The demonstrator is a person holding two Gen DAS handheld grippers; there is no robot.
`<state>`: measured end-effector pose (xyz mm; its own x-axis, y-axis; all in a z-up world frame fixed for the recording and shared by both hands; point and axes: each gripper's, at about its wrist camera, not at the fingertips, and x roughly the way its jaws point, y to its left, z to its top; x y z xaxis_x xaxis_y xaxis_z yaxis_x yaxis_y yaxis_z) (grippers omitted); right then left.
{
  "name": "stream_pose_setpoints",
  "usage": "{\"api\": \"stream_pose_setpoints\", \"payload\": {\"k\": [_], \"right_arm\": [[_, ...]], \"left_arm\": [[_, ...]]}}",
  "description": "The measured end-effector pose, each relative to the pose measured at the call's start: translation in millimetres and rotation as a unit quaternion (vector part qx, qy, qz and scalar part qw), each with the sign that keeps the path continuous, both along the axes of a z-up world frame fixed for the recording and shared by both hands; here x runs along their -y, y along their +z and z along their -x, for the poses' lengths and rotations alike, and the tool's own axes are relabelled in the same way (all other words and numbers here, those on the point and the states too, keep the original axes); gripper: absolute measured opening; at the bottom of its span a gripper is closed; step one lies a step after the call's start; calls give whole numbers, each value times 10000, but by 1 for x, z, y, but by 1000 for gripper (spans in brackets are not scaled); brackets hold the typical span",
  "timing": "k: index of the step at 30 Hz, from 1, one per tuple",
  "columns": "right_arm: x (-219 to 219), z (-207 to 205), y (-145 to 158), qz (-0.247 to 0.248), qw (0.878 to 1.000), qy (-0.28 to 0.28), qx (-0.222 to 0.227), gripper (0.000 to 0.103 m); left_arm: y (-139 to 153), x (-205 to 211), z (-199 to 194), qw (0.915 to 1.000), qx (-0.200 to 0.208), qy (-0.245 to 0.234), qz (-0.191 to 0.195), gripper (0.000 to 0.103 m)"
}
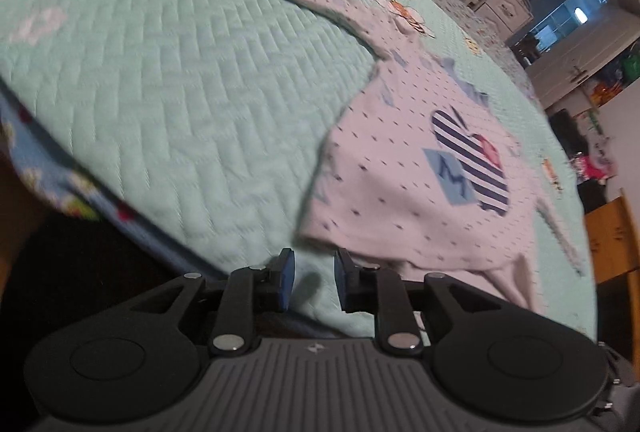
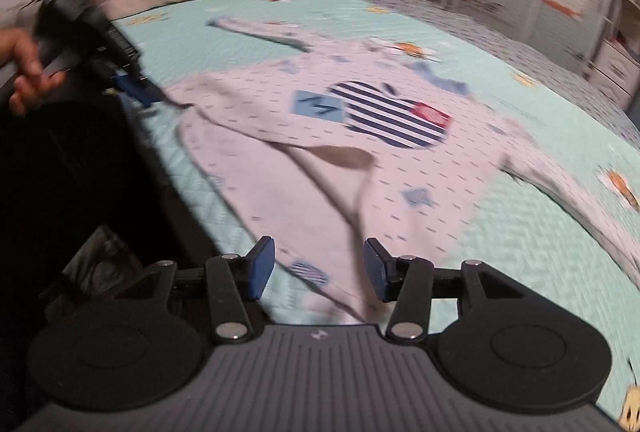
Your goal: Fold clothes
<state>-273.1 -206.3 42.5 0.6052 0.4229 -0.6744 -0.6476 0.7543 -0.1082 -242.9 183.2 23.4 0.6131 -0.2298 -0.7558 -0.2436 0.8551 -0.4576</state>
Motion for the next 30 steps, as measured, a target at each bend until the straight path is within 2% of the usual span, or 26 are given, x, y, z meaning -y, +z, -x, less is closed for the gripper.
{"api": "stream_pose_setpoints", "payload": {"k": [5,11,21,27,30], "right_arm": [[9,-2,-7,-158,9993,-276,-216,51],[8,-1,-10,-246,9986,-325,-335,52],[11,1,-9,-205,9984,-464,-238,58],[18,-1,-10,-363,9969,-605,-361,59],[16,-2,-10,-387,9970,-579,-347,59]], "left_arm": [[2,15,-2,9979,182,-248,-578,24],[7,35,-4,9882,356,-545,-1388,32],[8,54,-7,9701,398,-1118,-2118,35],[2,62,-12,9577,219,-1407,-2500,38],[4,60,-13,9573,256,-1360,-2539,38]]}}
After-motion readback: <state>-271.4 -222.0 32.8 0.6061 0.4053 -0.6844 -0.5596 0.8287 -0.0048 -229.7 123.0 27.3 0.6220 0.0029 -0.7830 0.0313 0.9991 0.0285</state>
